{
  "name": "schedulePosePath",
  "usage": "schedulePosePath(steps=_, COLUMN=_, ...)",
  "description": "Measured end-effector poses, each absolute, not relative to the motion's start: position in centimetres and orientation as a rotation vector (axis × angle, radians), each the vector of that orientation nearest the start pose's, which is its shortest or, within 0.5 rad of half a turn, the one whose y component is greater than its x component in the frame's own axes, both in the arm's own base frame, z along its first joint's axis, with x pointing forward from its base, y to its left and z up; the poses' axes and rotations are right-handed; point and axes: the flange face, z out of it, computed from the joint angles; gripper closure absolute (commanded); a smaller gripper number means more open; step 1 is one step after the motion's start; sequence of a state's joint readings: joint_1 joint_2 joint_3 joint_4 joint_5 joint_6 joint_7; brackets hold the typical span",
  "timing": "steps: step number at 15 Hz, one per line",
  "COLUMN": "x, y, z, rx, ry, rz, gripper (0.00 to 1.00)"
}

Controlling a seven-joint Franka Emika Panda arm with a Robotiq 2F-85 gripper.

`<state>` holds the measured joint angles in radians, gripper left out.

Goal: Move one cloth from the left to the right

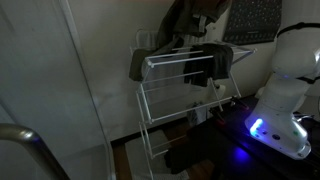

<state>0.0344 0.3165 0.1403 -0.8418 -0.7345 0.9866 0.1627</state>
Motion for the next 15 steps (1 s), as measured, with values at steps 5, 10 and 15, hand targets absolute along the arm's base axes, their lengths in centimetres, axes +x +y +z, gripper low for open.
schedulePosePath(steps=5, x=54.7, y=-2.8, z=73.4, rx=2.423, ry=-0.370, rz=-0.238, gripper=0.95)
schedulePosePath(steps=10, x=52.2, y=-3.9, z=75.6, rx=2.361, ry=-0.385, rz=-0.231, gripper=0.95)
schedulePosePath(steps=15, x=46.1, y=-5.5, z=82.1, rx=2.379, ry=-0.489, rz=-0.090, gripper=0.95)
